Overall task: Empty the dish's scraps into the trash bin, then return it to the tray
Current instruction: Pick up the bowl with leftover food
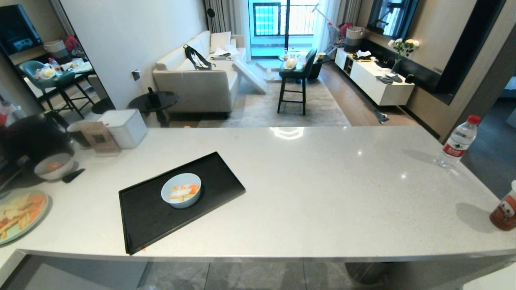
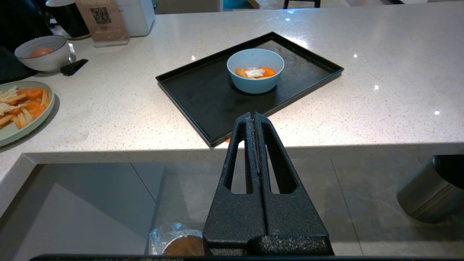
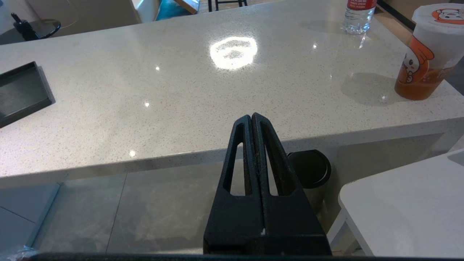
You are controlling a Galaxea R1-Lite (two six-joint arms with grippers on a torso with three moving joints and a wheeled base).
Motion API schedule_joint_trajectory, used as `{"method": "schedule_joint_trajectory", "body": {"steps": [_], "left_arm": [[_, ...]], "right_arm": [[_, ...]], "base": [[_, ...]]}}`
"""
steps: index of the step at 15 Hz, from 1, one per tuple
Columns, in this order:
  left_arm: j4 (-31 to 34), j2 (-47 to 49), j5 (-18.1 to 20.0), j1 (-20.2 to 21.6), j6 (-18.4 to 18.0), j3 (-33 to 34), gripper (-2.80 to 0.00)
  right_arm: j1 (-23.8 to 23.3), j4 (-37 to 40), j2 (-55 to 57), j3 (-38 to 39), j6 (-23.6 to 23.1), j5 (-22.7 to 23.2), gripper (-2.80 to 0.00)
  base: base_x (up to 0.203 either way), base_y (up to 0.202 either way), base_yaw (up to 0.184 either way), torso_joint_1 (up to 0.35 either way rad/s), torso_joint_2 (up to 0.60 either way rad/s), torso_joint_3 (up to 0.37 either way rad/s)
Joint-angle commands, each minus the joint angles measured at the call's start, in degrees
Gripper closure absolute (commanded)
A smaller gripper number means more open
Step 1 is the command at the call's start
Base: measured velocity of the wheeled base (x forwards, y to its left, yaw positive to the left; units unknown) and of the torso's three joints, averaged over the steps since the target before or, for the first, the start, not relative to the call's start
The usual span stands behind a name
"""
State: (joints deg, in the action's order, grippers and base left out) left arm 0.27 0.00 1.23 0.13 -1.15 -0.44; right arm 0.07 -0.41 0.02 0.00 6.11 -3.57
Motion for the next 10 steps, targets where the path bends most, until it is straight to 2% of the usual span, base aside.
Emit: {"method": "schedule_joint_trajectory", "body": {"steps": [1,10], "left_arm": [[0.0,0.09,0.01,-0.05,0.0,0.0,0.0],[0.0,0.09,0.0,-0.03,-0.02,0.0,0.0]], "right_arm": [[0.01,-0.02,-0.02,0.0,0.04,-0.03,0.0],[0.01,-0.02,-0.02,0.0,0.04,-0.03,0.0]], "base": [[0.0,0.0,0.0,0.0,0.0,0.0],[0.0,0.0,0.0,0.0,0.0,0.0]]}}
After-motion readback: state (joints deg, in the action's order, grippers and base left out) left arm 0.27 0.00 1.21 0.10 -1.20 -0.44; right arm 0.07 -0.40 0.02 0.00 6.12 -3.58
